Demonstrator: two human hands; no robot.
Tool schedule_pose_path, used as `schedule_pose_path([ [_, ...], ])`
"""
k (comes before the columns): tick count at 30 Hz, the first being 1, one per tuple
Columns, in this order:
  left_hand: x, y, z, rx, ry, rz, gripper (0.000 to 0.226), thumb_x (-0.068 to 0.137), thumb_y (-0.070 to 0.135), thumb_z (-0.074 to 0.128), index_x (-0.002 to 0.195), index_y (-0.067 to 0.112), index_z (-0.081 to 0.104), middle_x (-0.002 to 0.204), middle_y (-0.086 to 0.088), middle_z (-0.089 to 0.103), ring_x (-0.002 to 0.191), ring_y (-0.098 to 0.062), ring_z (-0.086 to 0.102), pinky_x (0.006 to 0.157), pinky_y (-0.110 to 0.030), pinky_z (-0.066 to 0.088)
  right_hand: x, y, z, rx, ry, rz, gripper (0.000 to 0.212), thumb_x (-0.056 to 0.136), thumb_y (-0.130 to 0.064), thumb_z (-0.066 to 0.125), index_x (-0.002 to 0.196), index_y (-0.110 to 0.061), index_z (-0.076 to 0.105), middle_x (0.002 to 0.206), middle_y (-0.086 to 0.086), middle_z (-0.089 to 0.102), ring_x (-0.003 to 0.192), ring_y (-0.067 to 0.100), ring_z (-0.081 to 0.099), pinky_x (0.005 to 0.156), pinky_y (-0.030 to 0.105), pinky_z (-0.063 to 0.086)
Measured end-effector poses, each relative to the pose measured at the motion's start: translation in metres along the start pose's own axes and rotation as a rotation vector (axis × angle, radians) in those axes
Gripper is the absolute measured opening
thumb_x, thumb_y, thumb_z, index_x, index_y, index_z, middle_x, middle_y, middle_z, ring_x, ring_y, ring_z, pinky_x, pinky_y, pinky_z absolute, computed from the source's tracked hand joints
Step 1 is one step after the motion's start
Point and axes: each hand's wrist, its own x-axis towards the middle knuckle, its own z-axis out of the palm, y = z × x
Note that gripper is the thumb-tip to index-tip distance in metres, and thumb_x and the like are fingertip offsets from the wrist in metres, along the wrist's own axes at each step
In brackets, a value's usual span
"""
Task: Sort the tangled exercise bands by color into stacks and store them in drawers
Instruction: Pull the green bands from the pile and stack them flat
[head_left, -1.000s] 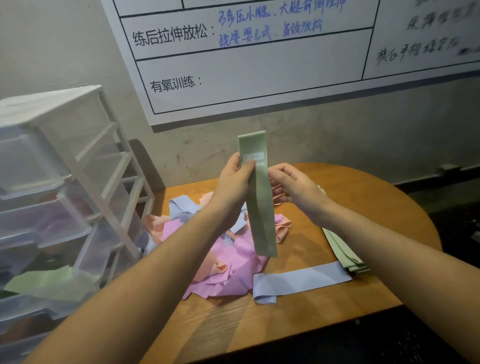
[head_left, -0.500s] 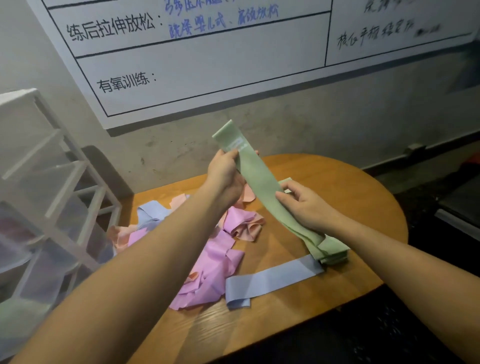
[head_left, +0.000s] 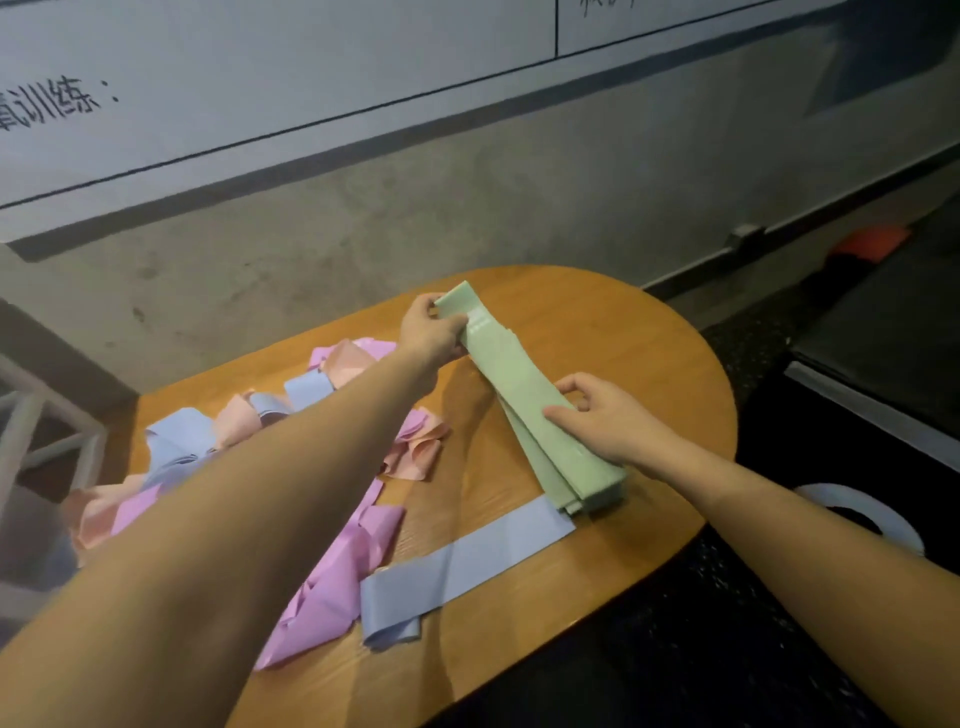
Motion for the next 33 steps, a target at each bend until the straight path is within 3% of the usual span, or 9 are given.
schedule_pose_path([
  [3,0.02,-0.017,0.009,0.136,-0.009,-0.013,0.029,0.093,0.006,0.064,0.12,0.012,0.055,0.114,-0.015,0.064,0.099,-0.029,0.068,0.081,-0.04,0.062,0.008,0.009,0.003,-0.112,0.029,0.021,0.033,0.096,-0.039,0.062,0.125,-0.025,0.054,0.085,-0.002,0.059,0.072,0.011,0.058,0.057,0.026,0.04],
  [5,0.033,-0.029,0.014,0.255,-0.007,0.025,0.027,0.092,0.013,0.069,0.117,0.014,0.06,0.108,-0.01,0.066,0.092,-0.023,0.065,0.079,-0.036,0.059,0.011,0.016,0.004,-0.163,0.041,0.041,0.031,0.095,-0.04,0.062,0.123,-0.028,0.053,0.084,-0.006,0.057,0.072,0.009,0.057,0.059,0.029,0.044],
  [9,0.048,-0.049,0.022,0.48,0.018,0.093,0.009,0.089,0.017,0.07,0.091,0.023,0.063,0.095,-0.001,0.065,0.093,-0.023,0.063,0.082,-0.032,0.053,0.013,0.029,0.01,-0.424,0.025,0.062,0.039,0.093,-0.049,0.059,0.128,-0.032,0.052,0.107,-0.01,0.062,0.1,0.017,0.062,0.078,0.037,0.053],
  [12,0.059,-0.059,0.021,0.746,0.006,0.144,0.012,0.09,0.027,0.07,0.1,0.028,0.064,0.131,-0.004,0.056,0.122,-0.028,0.052,0.105,-0.041,0.044,0.015,0.035,0.011,-0.406,0.05,0.073,0.047,0.09,-0.052,0.061,0.13,-0.031,0.049,0.118,-0.009,0.054,0.116,0.017,0.051,0.091,0.039,0.048],
  [17,0.073,-0.053,0.021,0.536,-0.235,0.035,0.04,0.091,0.013,0.07,0.127,0.018,0.053,0.117,-0.008,0.061,0.093,-0.02,0.06,0.071,-0.024,0.051,0.018,0.042,0.011,-0.38,0.016,0.189,0.065,0.086,-0.062,0.058,0.138,-0.025,0.045,0.126,-0.004,0.052,0.118,0.018,0.05,0.097,0.042,0.048],
  [19,0.079,-0.045,0.019,0.586,-0.342,0.0,0.056,0.091,0.012,0.07,0.141,0.021,0.046,0.124,-0.008,0.057,0.099,-0.019,0.06,0.078,-0.024,0.051,0.018,0.045,0.012,-0.367,0.007,0.213,0.066,0.085,-0.065,0.057,0.136,-0.025,0.048,0.126,-0.004,0.052,0.116,0.018,0.051,0.096,0.043,0.049],
  [23,0.092,-0.033,0.015,0.713,-0.497,-0.101,0.068,0.09,0.021,0.072,0.151,0.023,0.04,0.141,-0.008,0.049,0.125,-0.027,0.053,0.11,-0.042,0.045,0.017,0.046,0.011,-0.386,-0.01,0.219,0.063,0.082,-0.066,0.057,0.131,-0.027,0.052,0.125,-0.006,0.053,0.113,0.016,0.052,0.094,0.042,0.05],
  [28,0.105,-0.022,0.018,0.831,-0.616,-0.169,0.065,0.09,0.022,0.072,0.148,0.013,0.043,0.137,-0.002,0.054,0.125,-0.022,0.052,0.116,-0.041,0.038,0.018,0.048,0.013,-0.37,0.006,0.232,0.065,0.075,-0.067,0.061,0.128,-0.03,0.053,0.118,-0.008,0.051,0.111,0.014,0.05,0.094,0.043,0.05],
  [33,0.112,-0.015,0.018,0.878,-0.684,-0.161,0.054,0.087,0.017,0.074,0.136,0.013,0.053,0.132,-0.005,0.059,0.123,-0.023,0.055,0.113,-0.042,0.042,0.019,0.048,0.014,-0.338,0.0,0.24,0.063,0.077,-0.064,0.064,0.128,-0.029,0.052,0.124,-0.007,0.048,0.118,0.015,0.046,0.098,0.042,0.048],
])
